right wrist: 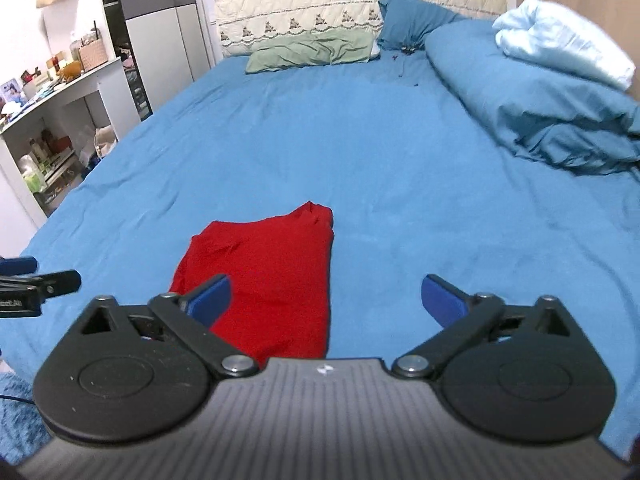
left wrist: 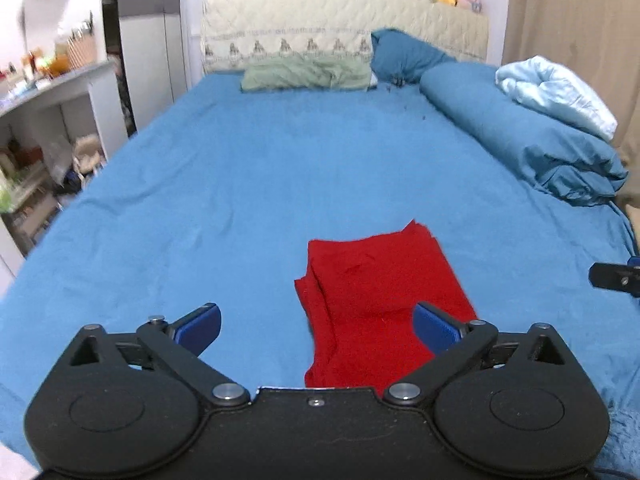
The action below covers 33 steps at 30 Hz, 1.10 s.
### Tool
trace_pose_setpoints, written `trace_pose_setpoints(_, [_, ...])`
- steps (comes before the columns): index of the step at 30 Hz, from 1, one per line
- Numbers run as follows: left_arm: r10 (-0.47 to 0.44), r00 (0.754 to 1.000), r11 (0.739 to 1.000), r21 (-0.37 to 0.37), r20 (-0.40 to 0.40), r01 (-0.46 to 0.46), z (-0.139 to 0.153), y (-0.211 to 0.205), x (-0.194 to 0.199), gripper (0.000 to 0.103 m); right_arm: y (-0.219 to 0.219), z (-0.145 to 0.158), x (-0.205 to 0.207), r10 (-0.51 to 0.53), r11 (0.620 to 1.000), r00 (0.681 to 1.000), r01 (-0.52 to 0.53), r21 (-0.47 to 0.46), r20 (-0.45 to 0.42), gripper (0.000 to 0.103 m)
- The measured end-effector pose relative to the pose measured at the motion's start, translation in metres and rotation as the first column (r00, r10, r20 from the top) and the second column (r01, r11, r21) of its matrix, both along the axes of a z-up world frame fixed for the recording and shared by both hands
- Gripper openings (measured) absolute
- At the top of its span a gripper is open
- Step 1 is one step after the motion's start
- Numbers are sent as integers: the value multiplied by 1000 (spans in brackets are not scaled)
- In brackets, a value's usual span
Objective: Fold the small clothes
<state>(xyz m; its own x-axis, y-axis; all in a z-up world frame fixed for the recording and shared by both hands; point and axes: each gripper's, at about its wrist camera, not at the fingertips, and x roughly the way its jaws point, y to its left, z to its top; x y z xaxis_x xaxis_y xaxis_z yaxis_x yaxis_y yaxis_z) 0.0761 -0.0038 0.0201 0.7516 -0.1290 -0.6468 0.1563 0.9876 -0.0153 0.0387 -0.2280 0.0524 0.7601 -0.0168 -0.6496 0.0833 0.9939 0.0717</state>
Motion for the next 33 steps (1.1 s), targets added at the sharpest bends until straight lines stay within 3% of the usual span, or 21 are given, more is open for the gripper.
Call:
trace_pose_setpoints(5, [31,997,996,82,65,-37,14,-6,-47,103,22,12,-42,5,999,1000,-6,-33,-24,103])
trace_pose_setpoints(12, [31,999,998,45,42,-32,-1,-3,-83,103,39,-5,-84,-36,999,998,35,-23,-61,103])
trace_pose_setpoints(21, [12,1000,999,51,21,-13,-14,-7,-95,103,51,-32,-100,-42,999,990,37,-40,-133,103])
trace_pose_setpoints(33, [-1,1000,998,65,22,0,-17,-11,-100,103,54,-32,-99,-45,998,990,39,-46,-135,103])
